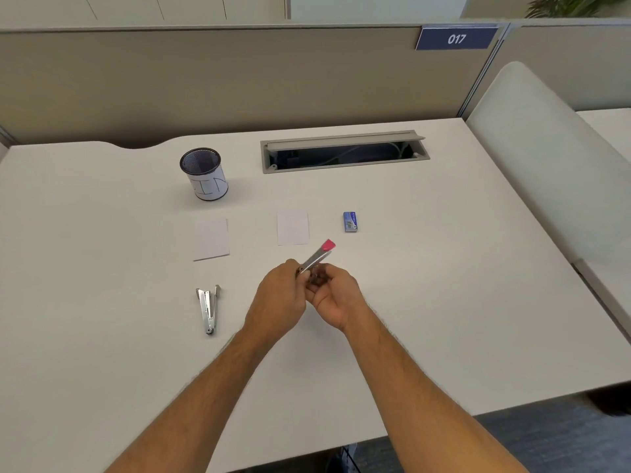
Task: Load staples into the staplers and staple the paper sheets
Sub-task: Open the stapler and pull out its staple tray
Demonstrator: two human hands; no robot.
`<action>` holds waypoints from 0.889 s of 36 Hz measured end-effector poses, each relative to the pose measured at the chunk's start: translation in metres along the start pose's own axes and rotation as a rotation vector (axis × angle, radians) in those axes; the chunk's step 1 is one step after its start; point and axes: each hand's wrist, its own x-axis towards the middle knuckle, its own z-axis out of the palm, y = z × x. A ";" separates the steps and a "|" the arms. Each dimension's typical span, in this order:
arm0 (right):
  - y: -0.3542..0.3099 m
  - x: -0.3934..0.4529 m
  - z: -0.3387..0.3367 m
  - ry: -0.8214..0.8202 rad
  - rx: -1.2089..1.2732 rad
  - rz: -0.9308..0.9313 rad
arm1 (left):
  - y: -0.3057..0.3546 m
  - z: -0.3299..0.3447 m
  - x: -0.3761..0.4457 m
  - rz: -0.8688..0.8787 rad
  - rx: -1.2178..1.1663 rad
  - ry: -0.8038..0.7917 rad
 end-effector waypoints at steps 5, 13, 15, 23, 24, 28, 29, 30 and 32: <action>-0.003 0.000 -0.005 -0.027 -0.102 -0.026 | -0.003 -0.002 0.004 -0.299 -0.324 0.003; -0.009 0.006 -0.014 -0.080 -0.373 -0.143 | -0.006 0.003 -0.007 -0.635 -1.068 -0.280; -0.010 0.007 -0.016 -0.084 -0.464 -0.174 | -0.008 0.006 -0.010 -0.666 -1.177 -0.327; -0.013 0.013 -0.027 0.039 -0.732 -0.189 | -0.020 0.017 -0.021 -0.533 -0.967 -0.322; -0.013 0.013 -0.028 0.049 -0.752 -0.185 | -0.021 0.019 -0.022 -0.486 -0.886 -0.282; -0.012 0.015 -0.030 0.082 -0.786 -0.174 | -0.030 0.023 -0.029 -0.173 -0.498 -0.093; -0.012 0.016 -0.031 0.088 -0.792 -0.173 | -0.031 0.023 -0.030 -0.079 -0.427 -0.069; -0.012 0.016 -0.031 0.091 -0.797 -0.171 | -0.031 0.023 -0.030 0.003 -0.373 -0.061; -0.011 0.017 -0.031 0.095 -0.803 -0.159 | -0.029 0.023 -0.028 0.108 -0.289 -0.073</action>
